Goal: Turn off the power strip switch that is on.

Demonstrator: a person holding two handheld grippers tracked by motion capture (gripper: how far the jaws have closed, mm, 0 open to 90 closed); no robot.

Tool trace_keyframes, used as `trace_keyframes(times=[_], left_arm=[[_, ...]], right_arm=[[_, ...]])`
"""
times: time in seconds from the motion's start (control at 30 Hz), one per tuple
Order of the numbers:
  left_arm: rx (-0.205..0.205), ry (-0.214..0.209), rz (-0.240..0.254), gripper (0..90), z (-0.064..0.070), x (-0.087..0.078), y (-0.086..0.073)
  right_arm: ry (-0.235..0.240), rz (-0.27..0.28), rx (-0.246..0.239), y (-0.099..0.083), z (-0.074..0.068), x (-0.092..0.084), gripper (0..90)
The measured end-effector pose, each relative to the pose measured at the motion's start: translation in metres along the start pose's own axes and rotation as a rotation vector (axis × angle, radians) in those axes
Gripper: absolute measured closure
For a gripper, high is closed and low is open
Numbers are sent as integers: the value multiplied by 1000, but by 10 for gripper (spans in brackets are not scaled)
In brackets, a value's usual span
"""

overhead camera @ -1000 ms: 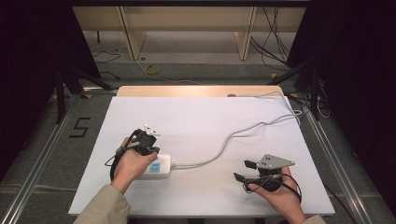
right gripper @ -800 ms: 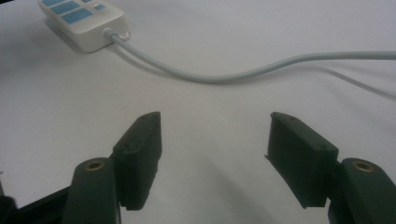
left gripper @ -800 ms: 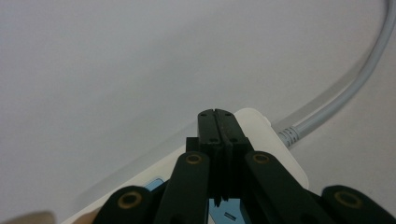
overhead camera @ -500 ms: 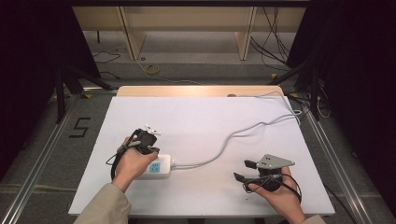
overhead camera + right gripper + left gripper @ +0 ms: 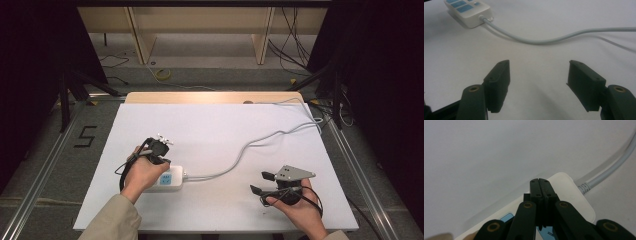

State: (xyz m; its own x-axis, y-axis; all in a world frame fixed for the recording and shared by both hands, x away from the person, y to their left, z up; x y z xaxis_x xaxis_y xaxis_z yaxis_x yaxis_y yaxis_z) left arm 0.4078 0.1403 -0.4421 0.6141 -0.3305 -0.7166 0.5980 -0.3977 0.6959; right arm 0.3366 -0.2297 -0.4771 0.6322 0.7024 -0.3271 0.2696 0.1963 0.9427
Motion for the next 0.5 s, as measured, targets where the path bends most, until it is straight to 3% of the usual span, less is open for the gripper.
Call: trace_keyframes(times=[0.5], left_arm=[[8, -15, -49, 896, -1, 6, 0]], right_arm=[[2, -3, -5, 0, 0, 0, 352]])
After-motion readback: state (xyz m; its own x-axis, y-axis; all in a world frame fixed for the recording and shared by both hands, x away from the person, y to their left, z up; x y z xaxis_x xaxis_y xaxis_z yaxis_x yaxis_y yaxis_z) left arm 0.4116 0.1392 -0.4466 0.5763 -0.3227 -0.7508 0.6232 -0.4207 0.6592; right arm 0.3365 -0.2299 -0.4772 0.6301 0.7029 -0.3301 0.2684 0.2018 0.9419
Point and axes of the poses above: each handheld gripper's, and its own axes: x roughly forward along the jaws, y roughly out of its top, z roughly to its right, the point moved 2 cm from there along x, roughly forward along the jaws, and after that the axes turned 15 degrees about z, right-handed, at the moved point
